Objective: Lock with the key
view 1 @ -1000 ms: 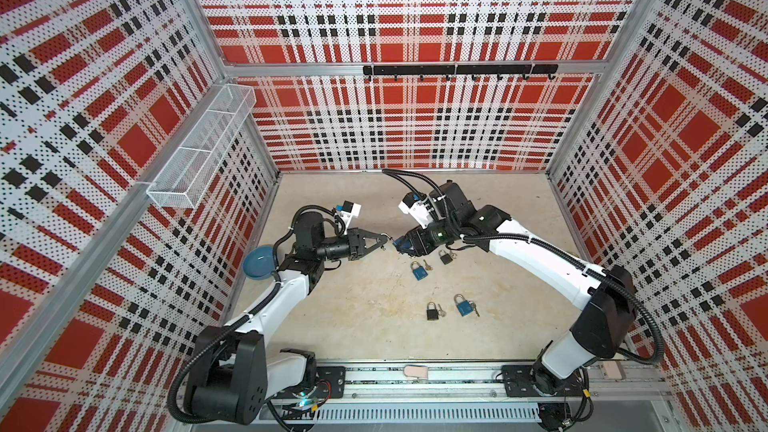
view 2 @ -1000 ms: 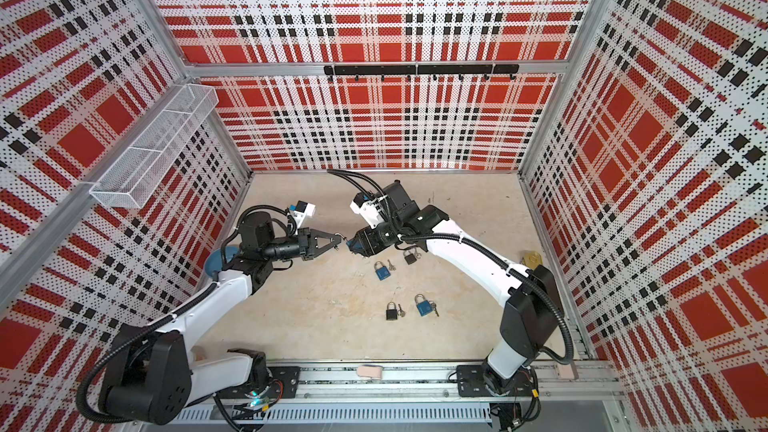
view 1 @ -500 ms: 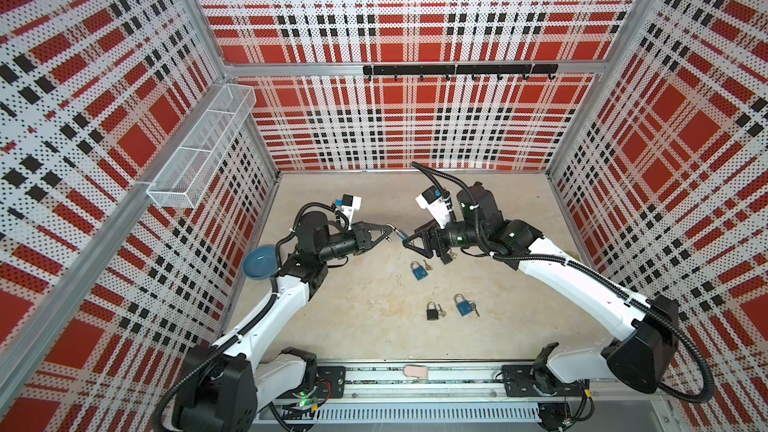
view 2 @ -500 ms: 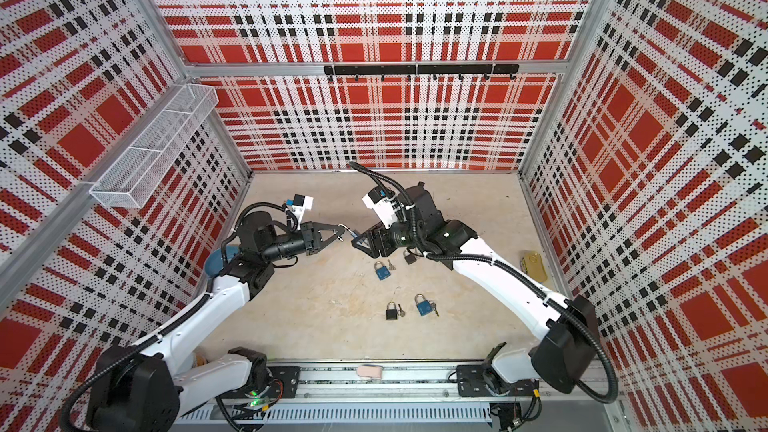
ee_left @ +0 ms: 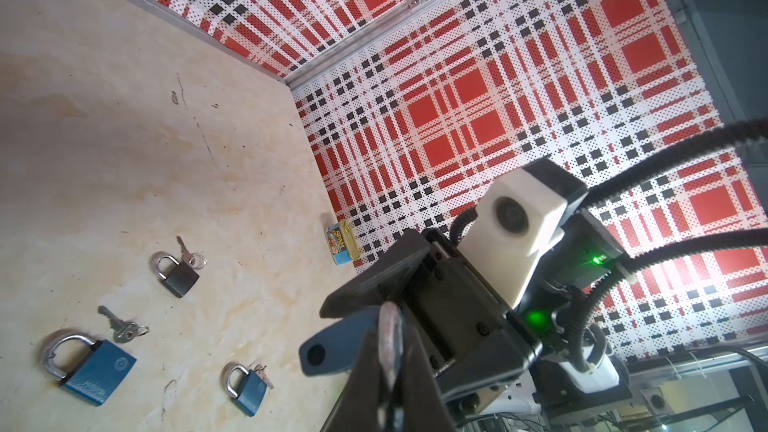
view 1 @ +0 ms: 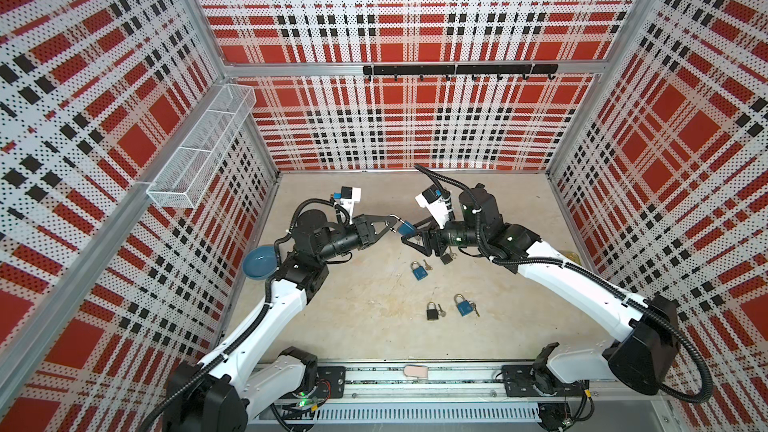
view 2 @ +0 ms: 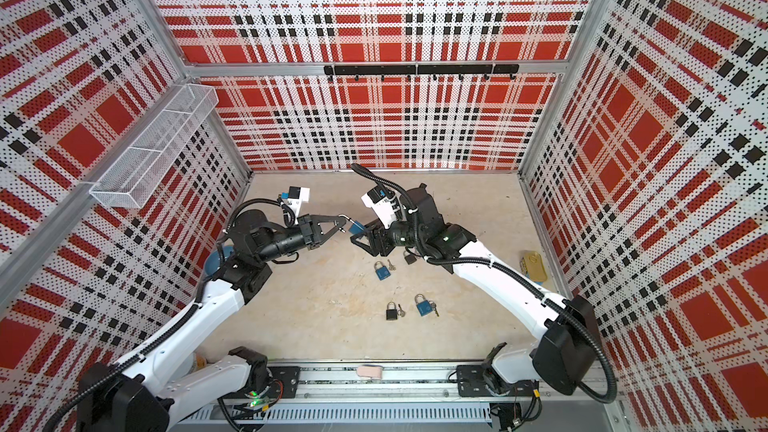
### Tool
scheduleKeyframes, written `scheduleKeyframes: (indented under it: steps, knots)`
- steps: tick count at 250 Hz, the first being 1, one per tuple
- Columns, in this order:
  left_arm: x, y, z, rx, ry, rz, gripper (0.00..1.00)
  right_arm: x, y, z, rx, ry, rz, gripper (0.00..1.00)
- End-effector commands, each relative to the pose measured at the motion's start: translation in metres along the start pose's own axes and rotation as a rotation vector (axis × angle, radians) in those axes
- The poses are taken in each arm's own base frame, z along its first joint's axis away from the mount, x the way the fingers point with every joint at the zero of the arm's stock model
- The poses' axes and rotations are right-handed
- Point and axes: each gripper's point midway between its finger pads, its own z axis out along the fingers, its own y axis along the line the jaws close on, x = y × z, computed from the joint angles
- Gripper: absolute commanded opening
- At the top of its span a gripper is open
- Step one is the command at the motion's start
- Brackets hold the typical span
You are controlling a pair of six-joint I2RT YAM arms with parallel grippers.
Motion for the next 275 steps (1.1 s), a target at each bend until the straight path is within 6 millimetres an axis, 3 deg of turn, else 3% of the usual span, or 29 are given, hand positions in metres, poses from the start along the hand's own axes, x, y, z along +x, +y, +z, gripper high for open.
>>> scheduleKeyframes:
  steps: [1, 61, 118, 155, 227, 248, 275]
  knots:
    - [-0.012, -0.034, -0.003, 0.072, -0.041, 0.044, 0.00, -0.023, 0.010, -0.003, -0.041, -0.077, -0.065, 0.53]
    - [-0.011, -0.033, -0.002, 0.063, -0.037, 0.043, 0.00, -0.027, 0.013, -0.004, -0.056, -0.088, -0.066, 0.32]
    - [-0.013, -0.035, -0.002, 0.065, -0.040, 0.049, 0.00, -0.027, 0.014, -0.005, -0.058, -0.085, -0.068, 0.21]
    - [-0.012, -0.035, -0.002, 0.066, -0.040, 0.049, 0.00, -0.027, 0.016, -0.005, -0.065, -0.084, -0.065, 0.00]
    - [-0.005, -0.024, -0.002, 0.011, -0.005, 0.127, 0.00, -0.029, 0.028, -0.013, -0.106, -0.053, -0.021, 0.00]
    - [-0.003, -0.021, -0.002, -0.014, 0.018, 0.157, 0.09, -0.028, 0.034, -0.020, -0.114, -0.038, -0.011, 0.00]
    - [0.000, -0.022, -0.001, -0.016, 0.049, 0.191, 0.42, -0.023, 0.042, -0.029, -0.127, 0.004, 0.012, 0.00]
